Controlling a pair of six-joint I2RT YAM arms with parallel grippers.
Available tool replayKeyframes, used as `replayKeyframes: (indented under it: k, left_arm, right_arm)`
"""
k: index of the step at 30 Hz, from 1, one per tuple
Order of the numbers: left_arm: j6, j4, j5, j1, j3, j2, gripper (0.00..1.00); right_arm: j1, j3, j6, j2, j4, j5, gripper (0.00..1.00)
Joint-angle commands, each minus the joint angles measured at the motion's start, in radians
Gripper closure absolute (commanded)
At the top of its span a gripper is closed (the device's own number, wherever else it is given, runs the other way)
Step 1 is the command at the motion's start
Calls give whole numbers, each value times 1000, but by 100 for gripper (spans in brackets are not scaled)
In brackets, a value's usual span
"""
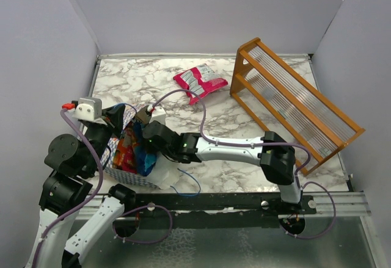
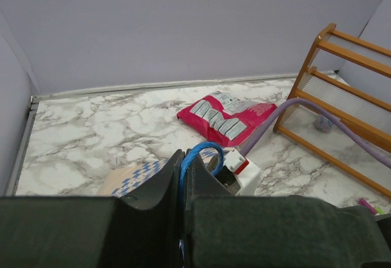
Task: Take the snacks out of the paper bag
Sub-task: Take out the snack from the paper bag.
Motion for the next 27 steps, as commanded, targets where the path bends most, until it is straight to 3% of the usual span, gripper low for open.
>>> replayKeyframes:
  k: [1,14,27]
  left_arm:
    - [-22,22,-49,-5,-13,-12,100]
    - [-30,9,-70,-5,-15,-15,100]
    - [-34,11,-78,-6,-22,-21,100]
  right_arm:
    - [9,0,-19,-111,126,-96,99]
    - [9,-21,-68,-246,173,-127,99]
    - [7,14,-158,-425,199,-50,99]
